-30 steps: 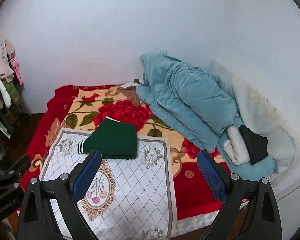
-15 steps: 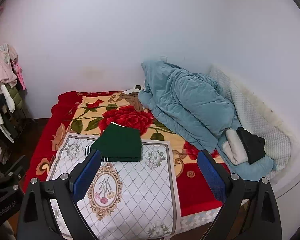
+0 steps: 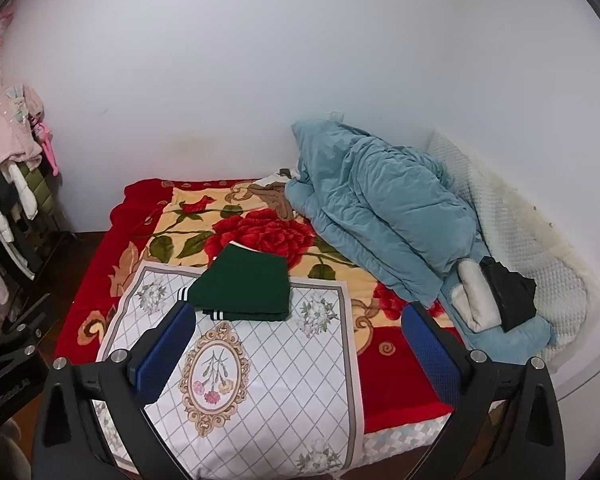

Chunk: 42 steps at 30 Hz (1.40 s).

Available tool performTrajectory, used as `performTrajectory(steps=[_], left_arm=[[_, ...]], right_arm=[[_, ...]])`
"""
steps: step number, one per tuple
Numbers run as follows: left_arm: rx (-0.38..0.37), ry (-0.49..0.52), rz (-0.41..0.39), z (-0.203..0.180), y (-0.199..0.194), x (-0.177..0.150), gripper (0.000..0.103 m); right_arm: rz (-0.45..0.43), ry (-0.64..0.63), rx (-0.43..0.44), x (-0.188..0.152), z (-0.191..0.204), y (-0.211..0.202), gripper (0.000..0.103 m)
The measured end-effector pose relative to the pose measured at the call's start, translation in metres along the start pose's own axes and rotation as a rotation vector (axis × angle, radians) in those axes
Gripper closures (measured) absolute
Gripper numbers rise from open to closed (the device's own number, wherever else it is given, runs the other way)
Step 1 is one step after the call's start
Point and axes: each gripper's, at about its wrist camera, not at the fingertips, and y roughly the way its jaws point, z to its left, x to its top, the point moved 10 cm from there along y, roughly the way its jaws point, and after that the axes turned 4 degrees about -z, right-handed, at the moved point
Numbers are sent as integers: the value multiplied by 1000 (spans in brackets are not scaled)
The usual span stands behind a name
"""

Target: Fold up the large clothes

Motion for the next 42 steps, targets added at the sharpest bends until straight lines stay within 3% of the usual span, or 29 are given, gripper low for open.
performTrajectory(steps=[42], left_arm=[[-8,9,-30,-5,-14,12,1]], right_arm=[[-15,-13,18,11,-16,2,0]])
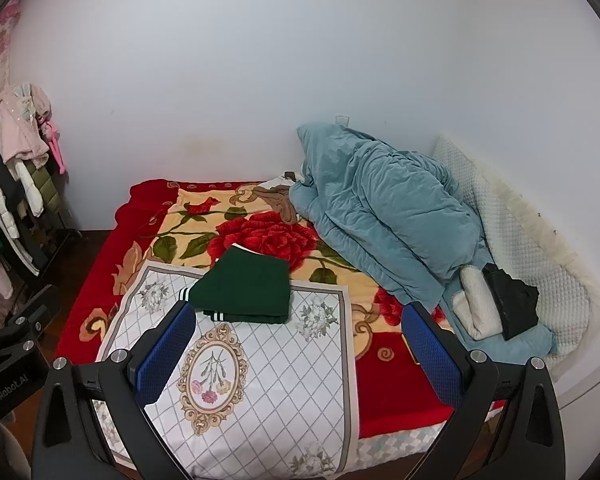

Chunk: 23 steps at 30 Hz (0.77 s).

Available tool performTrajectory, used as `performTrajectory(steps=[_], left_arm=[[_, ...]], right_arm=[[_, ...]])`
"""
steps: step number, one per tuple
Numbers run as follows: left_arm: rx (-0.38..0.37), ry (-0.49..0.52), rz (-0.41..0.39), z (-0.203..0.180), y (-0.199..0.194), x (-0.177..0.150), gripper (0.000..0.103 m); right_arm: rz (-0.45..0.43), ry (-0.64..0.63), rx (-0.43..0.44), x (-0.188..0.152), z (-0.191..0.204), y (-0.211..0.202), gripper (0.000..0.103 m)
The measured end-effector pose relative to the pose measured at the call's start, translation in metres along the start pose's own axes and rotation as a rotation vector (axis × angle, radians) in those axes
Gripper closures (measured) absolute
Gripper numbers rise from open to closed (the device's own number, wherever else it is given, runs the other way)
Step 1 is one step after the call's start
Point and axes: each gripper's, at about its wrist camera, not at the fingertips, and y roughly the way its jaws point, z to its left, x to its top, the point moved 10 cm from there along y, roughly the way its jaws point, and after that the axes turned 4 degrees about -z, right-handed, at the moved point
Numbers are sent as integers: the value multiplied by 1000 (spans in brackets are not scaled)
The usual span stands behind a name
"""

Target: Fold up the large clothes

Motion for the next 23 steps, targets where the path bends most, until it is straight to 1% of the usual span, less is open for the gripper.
performTrajectory(steps=[20,23], left_arm=[[8,3,-1,3,-2,3,1],[-2,6,2,5,-2,5,1]], right_arm=[[3,-1,4,-2,5,3,0],[4,2,3,-3,4,1,0]])
